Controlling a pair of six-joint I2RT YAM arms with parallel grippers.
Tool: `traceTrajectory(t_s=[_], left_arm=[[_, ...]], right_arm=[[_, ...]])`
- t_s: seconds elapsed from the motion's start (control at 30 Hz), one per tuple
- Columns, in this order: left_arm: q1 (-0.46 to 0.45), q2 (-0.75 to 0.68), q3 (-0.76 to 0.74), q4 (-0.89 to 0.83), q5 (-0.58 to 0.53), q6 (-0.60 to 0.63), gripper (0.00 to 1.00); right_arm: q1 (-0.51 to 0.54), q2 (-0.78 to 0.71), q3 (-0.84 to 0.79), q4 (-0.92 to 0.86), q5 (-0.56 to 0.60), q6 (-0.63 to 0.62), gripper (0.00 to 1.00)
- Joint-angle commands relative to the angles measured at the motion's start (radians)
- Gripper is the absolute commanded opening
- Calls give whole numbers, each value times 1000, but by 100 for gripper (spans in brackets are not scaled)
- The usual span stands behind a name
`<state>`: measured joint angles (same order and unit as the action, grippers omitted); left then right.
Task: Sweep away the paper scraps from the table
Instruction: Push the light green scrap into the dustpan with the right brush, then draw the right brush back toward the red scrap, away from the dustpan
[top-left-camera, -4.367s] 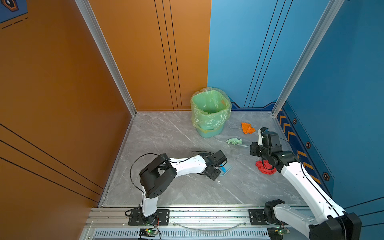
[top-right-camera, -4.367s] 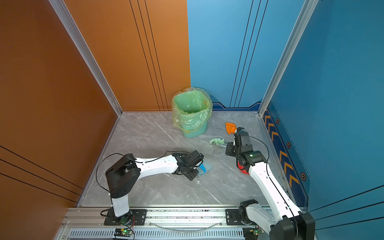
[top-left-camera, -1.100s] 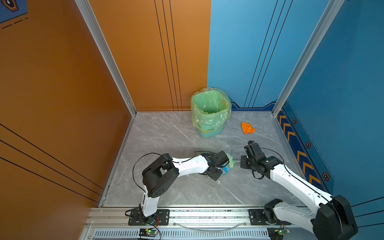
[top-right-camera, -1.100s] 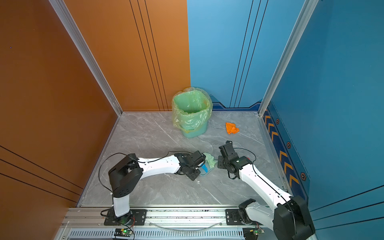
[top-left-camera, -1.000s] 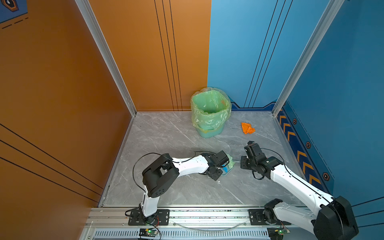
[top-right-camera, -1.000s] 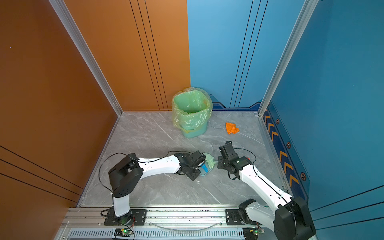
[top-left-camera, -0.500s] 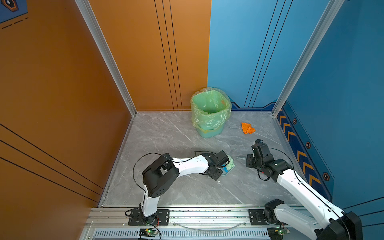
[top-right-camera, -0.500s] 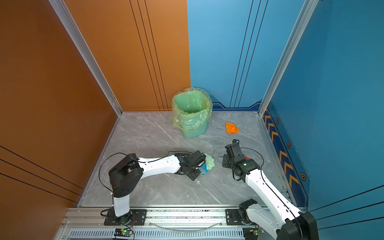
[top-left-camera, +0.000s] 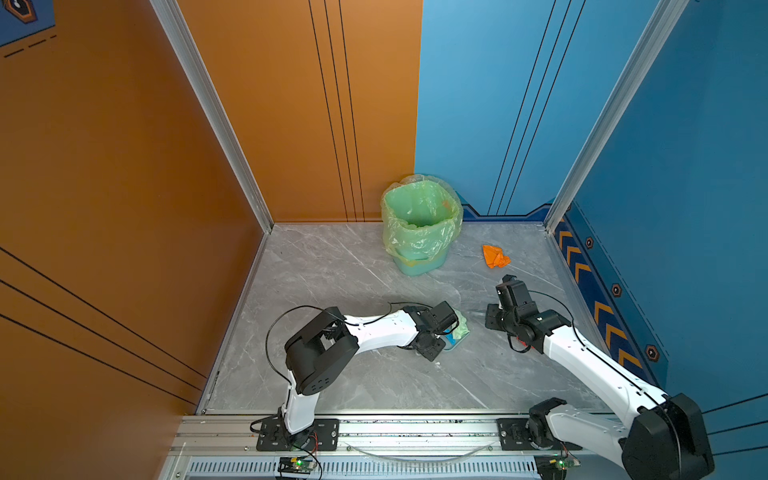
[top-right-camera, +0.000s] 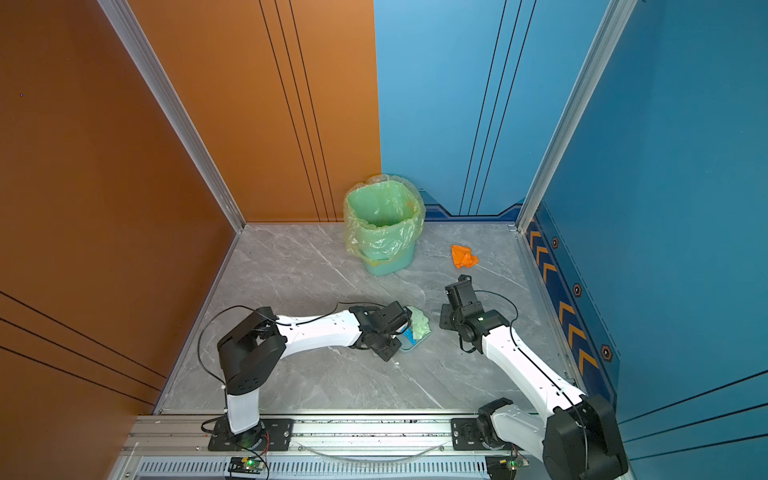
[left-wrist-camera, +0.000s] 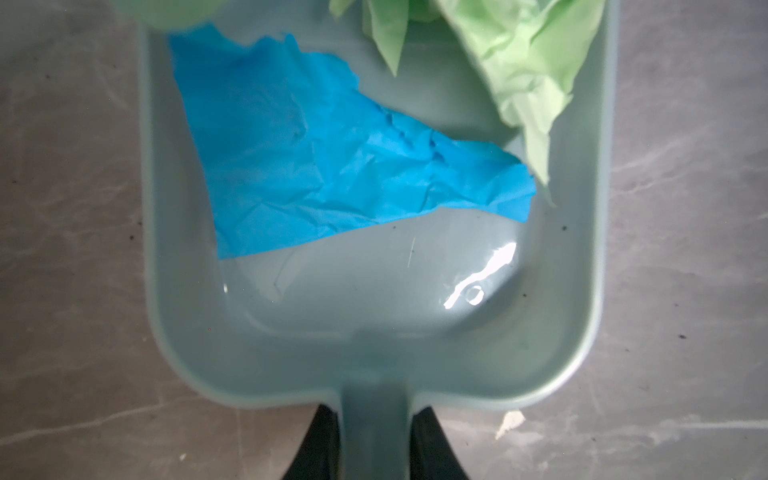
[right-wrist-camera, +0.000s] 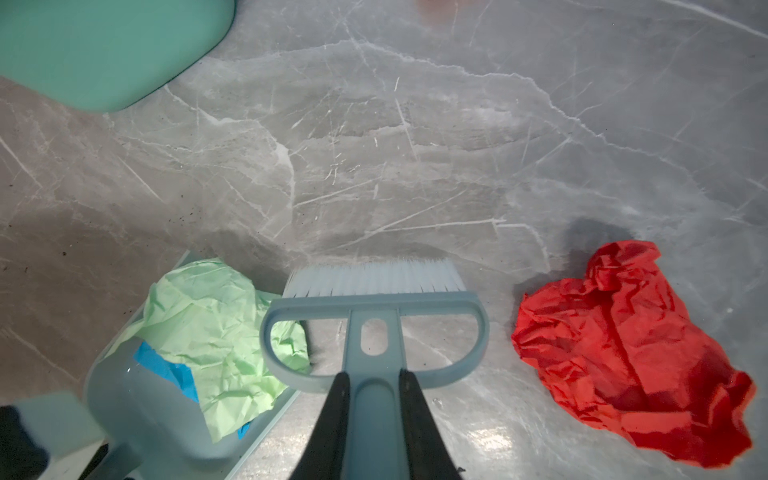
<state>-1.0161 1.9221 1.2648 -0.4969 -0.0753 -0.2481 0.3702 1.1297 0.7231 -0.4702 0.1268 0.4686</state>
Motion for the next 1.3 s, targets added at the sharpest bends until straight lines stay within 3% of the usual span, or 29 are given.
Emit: traceTrajectory(t_s=[0.0,0.8,1.0,1.27], left_arm=[[-12,26,15,-34,-9,-2,0],[-12,39,21,-13,8,-6,0],[-12,8,-13,28,-7,-10,0],[-12,-14,-27,48,-37,-14,0]], right_arm=[[21,4,10,34,-13,-8,0],[152,-70,-81,6,1,39,0],[137,-119,-58,-24,71,41,0],[41,-220,-47,-58,81,37,0]])
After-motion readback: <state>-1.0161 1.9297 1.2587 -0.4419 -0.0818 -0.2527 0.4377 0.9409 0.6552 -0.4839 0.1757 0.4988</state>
